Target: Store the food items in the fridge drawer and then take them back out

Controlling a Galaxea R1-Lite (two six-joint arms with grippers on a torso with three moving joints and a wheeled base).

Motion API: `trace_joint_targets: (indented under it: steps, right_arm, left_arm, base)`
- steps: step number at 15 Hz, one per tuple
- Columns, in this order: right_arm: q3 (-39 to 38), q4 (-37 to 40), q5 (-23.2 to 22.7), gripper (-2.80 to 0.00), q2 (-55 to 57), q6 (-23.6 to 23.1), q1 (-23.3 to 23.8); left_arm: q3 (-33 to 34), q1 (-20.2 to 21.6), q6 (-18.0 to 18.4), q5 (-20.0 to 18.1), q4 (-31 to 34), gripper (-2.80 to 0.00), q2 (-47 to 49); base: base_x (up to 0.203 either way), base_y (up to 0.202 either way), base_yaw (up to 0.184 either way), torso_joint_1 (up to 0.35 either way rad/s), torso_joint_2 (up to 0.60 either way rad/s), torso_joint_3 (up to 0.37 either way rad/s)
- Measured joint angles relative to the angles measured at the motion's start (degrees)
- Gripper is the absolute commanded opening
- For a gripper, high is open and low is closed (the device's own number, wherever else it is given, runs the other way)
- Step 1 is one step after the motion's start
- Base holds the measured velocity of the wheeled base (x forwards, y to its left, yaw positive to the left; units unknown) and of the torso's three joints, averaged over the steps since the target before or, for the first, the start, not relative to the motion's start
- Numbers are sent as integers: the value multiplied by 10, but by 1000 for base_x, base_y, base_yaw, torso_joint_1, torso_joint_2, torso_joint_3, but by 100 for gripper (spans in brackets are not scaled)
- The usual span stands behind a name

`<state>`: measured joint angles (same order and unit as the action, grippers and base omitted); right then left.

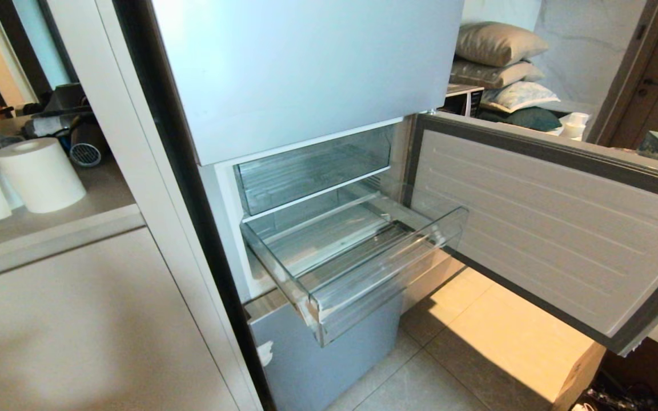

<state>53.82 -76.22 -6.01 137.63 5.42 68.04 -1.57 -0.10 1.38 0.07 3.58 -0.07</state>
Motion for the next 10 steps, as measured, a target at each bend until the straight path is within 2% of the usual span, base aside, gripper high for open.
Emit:
trace_joint_targets:
  steps: [10]
  right_arm:
    - [64,5,-13,0,57,0,33]
  left_arm:
    - [0,0,0,0,0,-280,0]
  base:
    - [0,0,0,0,0,0]
